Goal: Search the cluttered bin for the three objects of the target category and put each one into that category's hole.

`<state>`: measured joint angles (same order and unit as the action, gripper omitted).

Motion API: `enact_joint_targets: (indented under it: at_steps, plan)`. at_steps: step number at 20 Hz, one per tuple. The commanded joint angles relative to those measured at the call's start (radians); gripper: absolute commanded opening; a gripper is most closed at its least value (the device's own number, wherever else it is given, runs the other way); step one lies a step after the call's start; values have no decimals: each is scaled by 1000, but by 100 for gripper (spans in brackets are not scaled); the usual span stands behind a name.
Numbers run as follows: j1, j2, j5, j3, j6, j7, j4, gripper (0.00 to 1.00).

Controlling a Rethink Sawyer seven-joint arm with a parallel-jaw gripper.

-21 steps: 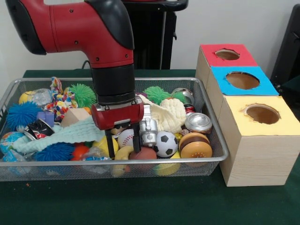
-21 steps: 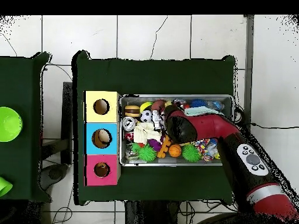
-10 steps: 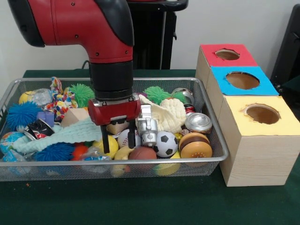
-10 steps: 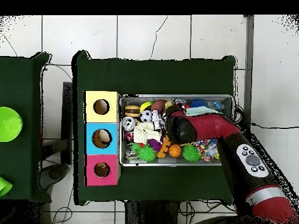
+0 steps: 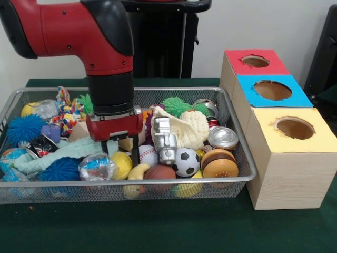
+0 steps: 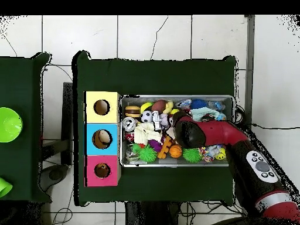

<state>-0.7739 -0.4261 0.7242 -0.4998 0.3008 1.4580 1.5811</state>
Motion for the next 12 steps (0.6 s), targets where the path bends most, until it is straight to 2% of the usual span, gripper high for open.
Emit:
enact_joint_targets:
  at_steps: [1, 12]
  plan:
    - [-23, 32, 13, -33, 168, -139, 33, 100]
    - [-38, 64, 47, -34, 122, -131, 30, 100]
